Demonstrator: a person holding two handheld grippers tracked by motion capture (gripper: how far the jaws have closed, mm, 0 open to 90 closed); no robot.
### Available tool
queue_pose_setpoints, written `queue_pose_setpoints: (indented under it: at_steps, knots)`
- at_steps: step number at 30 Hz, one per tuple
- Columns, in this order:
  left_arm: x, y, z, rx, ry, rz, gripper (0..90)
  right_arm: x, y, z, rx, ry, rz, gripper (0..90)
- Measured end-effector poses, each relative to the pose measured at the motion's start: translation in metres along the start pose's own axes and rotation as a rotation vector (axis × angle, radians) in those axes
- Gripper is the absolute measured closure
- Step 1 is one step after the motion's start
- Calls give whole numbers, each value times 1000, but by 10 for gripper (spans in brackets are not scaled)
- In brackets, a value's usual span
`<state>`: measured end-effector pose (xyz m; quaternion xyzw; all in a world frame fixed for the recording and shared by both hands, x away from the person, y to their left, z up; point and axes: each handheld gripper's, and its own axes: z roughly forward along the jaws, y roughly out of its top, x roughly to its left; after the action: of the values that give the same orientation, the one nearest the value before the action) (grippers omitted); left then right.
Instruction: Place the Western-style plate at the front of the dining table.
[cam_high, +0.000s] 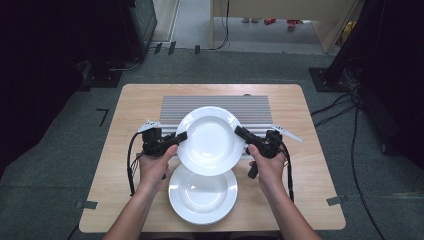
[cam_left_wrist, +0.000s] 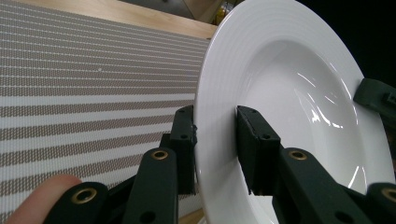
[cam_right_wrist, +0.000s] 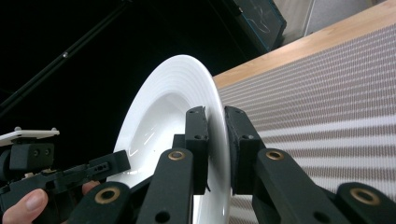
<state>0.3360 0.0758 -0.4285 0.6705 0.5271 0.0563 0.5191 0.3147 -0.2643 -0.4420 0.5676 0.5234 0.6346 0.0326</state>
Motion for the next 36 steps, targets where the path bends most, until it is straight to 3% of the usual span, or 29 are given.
queue_pose_setpoints:
  at_steps: [6, 14, 21, 22, 23, 33, 36]
  knots:
    - [4, 17, 20, 14, 3, -9, 697, -9, 20, 13, 10, -17, 10, 823]
    - [11, 32, 44, 45, 23, -18, 695, -25, 30, 29, 12, -39, 32, 820]
    - [24, 43, 71, 85, 36, -59, 691, -42, 43, 49, 19, -66, 57, 822]
    - [24, 43, 71, 85, 36, -59, 691, -42, 43, 49, 19, -66, 57, 822]
    - [25, 44, 74, 89, 39, -61, 692, -48, 43, 54, 15, -71, 89, 821]
    - [42, 47, 104, 142, 61, -111, 690, -71, 44, 75, 33, -117, 116, 819]
    - [46, 50, 111, 153, 75, -118, 691, -78, 42, 81, 29, -122, 155, 820]
